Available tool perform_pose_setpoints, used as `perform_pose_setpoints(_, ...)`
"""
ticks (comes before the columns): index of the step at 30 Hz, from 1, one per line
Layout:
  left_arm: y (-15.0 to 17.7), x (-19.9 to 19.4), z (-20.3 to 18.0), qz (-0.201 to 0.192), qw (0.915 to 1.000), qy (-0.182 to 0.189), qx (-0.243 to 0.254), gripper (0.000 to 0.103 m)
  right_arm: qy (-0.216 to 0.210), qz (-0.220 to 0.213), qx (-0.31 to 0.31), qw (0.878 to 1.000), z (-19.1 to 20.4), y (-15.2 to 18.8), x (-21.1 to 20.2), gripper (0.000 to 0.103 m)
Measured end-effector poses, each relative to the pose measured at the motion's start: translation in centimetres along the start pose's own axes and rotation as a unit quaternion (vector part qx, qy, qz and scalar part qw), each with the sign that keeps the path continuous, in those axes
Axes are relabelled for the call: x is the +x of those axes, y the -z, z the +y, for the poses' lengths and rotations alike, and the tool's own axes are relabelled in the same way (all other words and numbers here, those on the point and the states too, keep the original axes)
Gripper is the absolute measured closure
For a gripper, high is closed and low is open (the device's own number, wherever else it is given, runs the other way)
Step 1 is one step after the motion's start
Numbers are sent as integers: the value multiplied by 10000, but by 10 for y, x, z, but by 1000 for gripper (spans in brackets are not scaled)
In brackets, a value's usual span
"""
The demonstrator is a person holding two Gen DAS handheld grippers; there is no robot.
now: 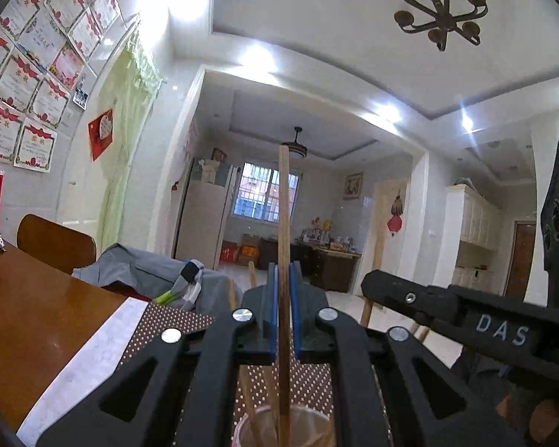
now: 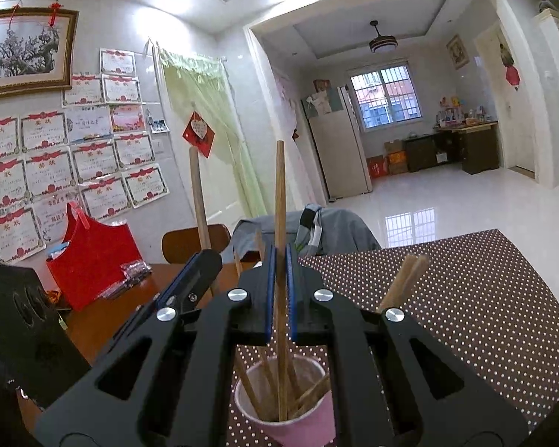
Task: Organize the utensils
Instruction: 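Open the left tool to drop its stick into the cup while the right tool drops its stick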
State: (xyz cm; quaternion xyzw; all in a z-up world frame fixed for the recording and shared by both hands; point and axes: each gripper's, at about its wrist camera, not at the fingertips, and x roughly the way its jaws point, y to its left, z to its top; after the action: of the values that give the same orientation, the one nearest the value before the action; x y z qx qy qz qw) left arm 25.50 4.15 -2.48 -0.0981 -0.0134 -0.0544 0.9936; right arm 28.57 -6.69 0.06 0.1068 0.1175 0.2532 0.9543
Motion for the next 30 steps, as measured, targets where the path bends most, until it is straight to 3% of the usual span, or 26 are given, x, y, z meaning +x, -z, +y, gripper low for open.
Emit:
perform_pose_setpoints(6,2,-6,3,297,9995,52,-34,95,58,116,40,9999,0,8,-5,97)
perform_pose_setpoints(8,2,-9,5,375,9993,41,-43,78,75,152,32,9999,1,9,-6,97)
perform_pose_setpoints(15,-1,-21,13,547,9985,-6,-89,77,142,260,39,9996,3,16,-10,97)
perform_pose_setpoints(30,-5,-41,19,1055,9941,-242,111,65,402,543,62,9977,4,31,-15,96)
